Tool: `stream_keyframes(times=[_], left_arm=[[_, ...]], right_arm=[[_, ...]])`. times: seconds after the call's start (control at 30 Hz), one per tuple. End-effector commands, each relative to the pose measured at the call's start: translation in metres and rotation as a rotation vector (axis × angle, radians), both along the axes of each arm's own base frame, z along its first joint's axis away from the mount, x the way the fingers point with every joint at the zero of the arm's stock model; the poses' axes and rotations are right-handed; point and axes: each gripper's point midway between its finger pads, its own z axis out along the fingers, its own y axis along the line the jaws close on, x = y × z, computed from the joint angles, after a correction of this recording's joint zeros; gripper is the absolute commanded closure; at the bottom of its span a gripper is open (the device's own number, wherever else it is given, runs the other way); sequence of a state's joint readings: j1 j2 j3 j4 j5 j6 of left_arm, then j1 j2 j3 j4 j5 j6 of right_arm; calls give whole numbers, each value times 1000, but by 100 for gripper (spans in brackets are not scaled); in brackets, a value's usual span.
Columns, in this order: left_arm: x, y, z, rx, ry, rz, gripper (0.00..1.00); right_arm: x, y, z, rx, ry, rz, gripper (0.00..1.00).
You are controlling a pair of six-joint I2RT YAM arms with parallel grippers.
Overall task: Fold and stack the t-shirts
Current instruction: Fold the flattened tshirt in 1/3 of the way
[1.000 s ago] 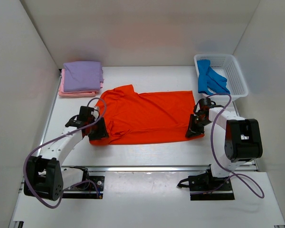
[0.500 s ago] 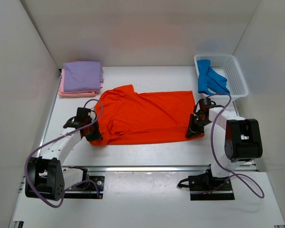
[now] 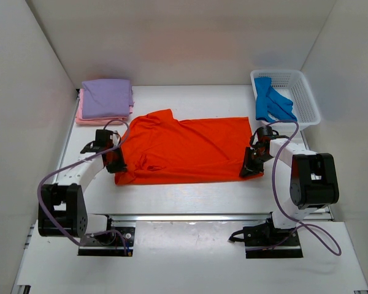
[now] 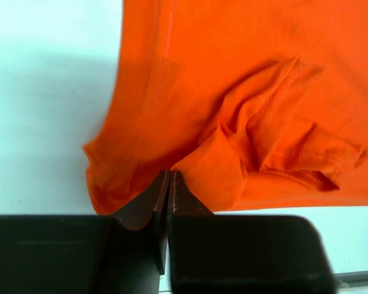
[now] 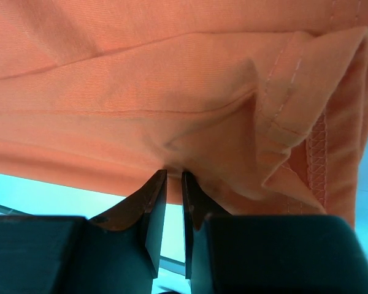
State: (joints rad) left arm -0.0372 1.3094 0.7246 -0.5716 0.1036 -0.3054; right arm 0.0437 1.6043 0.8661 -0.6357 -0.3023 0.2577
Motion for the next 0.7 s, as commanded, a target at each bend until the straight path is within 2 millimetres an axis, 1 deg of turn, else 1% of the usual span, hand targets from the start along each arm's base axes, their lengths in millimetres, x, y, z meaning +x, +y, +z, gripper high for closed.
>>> stream_keyframes(times=[0.0, 0.03, 0.1, 0.13, 0.17, 0.2, 0.23, 0.27, 0.3, 0.33, 0.4, 0.47, 0.5, 0.53, 0.57, 0.6, 0.63, 0.67], left_arm=[[35, 20, 21, 64, -94, 16, 86], [42, 19, 25, 63, -110, 2, 86], [51, 15, 31, 48, -134, -34, 86], [63, 11, 40, 47, -169, -70, 80], [63, 11, 40, 45, -158, -75, 68], [70, 7, 44, 39, -162, -91, 62], [72, 7, 45, 40, -145, -91, 54], [70, 7, 41, 25, -121, -93, 52], [72, 3, 44, 3, -126, -99, 51], [69, -4, 41, -36, -120, -115, 49], [73, -10, 44, -64, -153, -136, 45], [72, -21, 43, -52, -166, -184, 45], [72, -24, 44, -51, -174, -196, 45], [71, -28, 42, -68, -170, -210, 44], [70, -30, 39, -81, -161, -206, 44], [71, -30, 39, -94, -161, -206, 43], [70, -33, 40, -126, -157, -201, 43], [68, -35, 37, -148, -145, -208, 41]], right_arm=[[-3, -25, -18, -131, 20, 12, 86], [-2, -22, -17, -124, 19, 16, 86], [0, -24, -17, -126, 16, 11, 86], [-2, -24, -18, -124, 21, 13, 86], [-2, -25, -17, -127, 18, 6, 86], [-4, -24, -18, -130, 31, 14, 85], [-2, -23, -16, -126, 15, 19, 86], [0, -24, -16, -127, 10, 10, 86], [0, -24, -17, -135, 10, 14, 86], [0, -24, -17, -135, 5, 16, 86], [2, -21, -16, -129, -18, 24, 87], [3, -16, -12, -124, -39, 47, 87], [8, -16, -10, -127, -61, 56, 87], [14, -14, -5, -124, -99, 63, 86], [15, -10, 1, -122, -127, 80, 85], [22, -7, 11, -113, -176, 83, 83], [28, -5, 16, -106, -211, 85, 81], [34, -3, 26, -92, -259, 86, 78]])
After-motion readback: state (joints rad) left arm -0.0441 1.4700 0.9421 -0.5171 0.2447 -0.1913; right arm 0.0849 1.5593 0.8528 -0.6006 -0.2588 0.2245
